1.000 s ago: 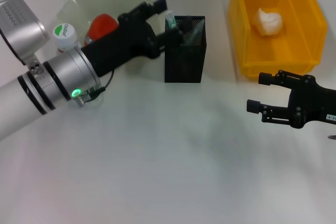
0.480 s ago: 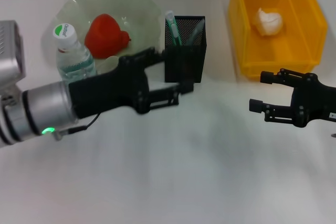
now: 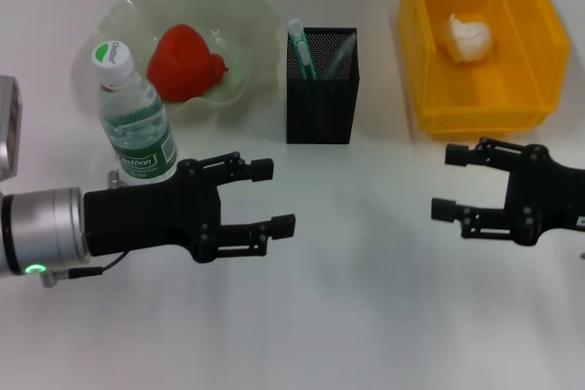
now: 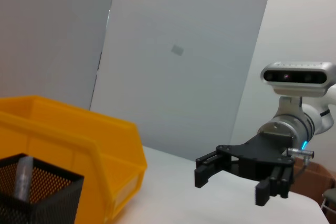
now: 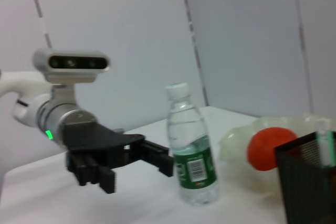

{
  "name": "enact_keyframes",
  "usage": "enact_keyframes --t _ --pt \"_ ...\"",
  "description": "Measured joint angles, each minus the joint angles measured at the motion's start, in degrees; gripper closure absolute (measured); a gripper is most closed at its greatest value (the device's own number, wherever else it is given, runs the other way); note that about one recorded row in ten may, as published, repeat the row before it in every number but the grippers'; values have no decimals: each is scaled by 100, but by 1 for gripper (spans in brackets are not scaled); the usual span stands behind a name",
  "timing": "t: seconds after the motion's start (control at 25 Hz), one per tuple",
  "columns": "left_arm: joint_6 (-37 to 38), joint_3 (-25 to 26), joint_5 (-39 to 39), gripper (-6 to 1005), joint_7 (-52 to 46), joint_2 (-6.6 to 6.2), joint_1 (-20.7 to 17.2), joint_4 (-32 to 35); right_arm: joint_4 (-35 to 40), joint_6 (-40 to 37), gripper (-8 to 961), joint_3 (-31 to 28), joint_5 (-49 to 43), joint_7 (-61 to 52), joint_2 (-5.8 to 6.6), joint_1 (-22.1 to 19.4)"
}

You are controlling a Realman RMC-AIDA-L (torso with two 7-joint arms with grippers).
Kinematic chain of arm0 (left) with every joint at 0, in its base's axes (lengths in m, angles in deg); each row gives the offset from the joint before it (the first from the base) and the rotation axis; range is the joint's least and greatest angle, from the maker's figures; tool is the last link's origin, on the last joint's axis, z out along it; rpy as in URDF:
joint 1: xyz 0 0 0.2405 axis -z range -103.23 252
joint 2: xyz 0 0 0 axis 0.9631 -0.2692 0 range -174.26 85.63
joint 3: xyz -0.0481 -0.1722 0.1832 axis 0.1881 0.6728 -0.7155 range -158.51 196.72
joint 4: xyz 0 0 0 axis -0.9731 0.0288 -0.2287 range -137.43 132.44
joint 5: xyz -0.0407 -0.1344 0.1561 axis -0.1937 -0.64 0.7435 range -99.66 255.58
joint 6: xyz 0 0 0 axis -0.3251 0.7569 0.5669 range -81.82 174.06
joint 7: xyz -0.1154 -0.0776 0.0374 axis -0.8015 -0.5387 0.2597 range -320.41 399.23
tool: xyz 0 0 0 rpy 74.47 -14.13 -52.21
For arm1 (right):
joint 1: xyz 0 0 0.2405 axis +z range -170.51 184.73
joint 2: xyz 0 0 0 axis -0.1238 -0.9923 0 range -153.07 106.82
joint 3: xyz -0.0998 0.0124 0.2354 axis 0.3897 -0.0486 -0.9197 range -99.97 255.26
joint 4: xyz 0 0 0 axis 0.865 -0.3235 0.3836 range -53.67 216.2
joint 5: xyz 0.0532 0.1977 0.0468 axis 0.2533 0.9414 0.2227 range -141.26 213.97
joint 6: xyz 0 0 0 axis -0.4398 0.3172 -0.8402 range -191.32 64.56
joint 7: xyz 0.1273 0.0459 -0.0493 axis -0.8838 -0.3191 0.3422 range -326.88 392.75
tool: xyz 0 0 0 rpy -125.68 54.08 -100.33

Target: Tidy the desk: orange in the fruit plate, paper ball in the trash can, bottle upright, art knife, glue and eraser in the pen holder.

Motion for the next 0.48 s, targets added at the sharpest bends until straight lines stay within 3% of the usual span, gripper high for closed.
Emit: enact_keyframes --t 0.48 --pt "85 120 21 181 14 -155 -181 10 -291 143 144 413 -8 7 -63 211"
